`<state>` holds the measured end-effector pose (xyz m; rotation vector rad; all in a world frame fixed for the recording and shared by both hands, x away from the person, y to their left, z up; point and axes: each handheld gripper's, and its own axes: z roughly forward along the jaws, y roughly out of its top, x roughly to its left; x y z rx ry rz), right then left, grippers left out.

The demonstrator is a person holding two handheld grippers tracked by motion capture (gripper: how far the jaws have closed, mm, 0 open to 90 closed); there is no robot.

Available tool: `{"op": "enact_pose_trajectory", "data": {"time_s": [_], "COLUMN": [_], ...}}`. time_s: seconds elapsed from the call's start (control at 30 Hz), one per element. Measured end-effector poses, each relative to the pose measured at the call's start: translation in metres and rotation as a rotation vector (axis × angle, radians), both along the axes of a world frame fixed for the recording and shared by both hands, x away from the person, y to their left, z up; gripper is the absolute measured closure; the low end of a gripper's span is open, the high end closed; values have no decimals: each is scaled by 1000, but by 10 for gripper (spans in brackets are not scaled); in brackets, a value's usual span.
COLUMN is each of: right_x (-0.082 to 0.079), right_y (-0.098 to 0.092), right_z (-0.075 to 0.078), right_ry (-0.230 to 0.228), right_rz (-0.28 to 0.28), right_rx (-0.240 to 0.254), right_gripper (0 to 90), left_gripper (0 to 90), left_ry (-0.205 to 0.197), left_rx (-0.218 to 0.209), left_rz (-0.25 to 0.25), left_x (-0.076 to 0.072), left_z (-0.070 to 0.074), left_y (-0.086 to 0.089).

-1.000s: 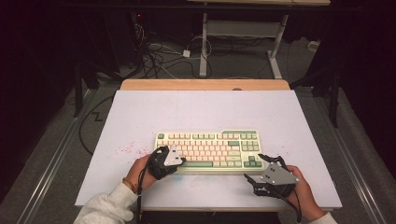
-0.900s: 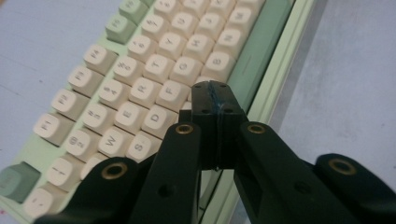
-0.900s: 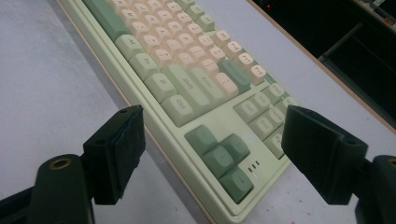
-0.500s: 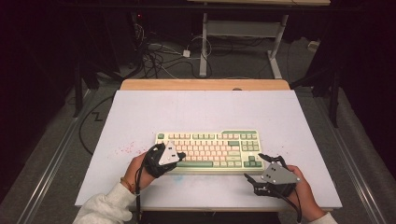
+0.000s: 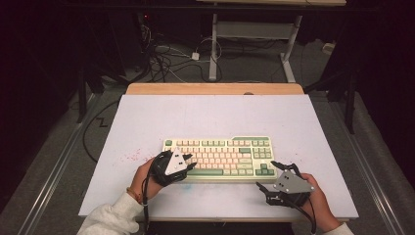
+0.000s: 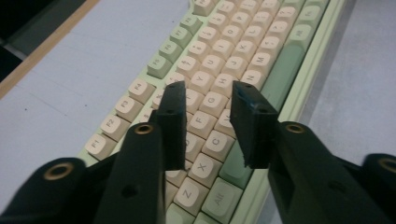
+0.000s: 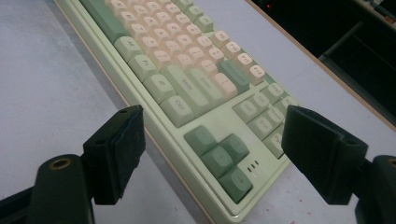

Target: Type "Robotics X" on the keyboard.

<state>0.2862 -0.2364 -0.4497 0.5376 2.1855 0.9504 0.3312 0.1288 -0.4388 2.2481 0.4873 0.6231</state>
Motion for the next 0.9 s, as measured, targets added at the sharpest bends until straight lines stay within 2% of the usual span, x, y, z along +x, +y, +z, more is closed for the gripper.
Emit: {"op": "enact_pose_trajectory", "data": {"time_s": [0.17,0.27,0.43,0.5,0.53,0.67,0.83,0.9], "right_x": [0,0,0,0,0,0,0,0], "right_y": [0,0,0,0,0,0,0,-1], "right_z": [0,0,0,0,0,1,1,1], "right_ry": [0,-1,0,-1,-2,-3,-5,-5], "right_rz": [0,-1,0,-1,0,-2,-3,-3], "right_rx": [0,0,0,0,2,4,3,3], "right_gripper": [222,222,222,222,221,221,221,222], "left_gripper": [487,383,316,191,167,173,172,172], "left_ry": [-20,-23,-31,-65,-72,-73,-67,-76], "left_rx": [-24,-16,-25,-19,-16,-7,-17,-11], "left_rz": [27,45,47,83,84,72,57,53], "left_x": [1,2,2,-1,-1,-2,-3,-4], "left_z": [2,2,2,1,1,1,2,2], "left_y": [2,2,3,1,1,-1,-2,-3]}}
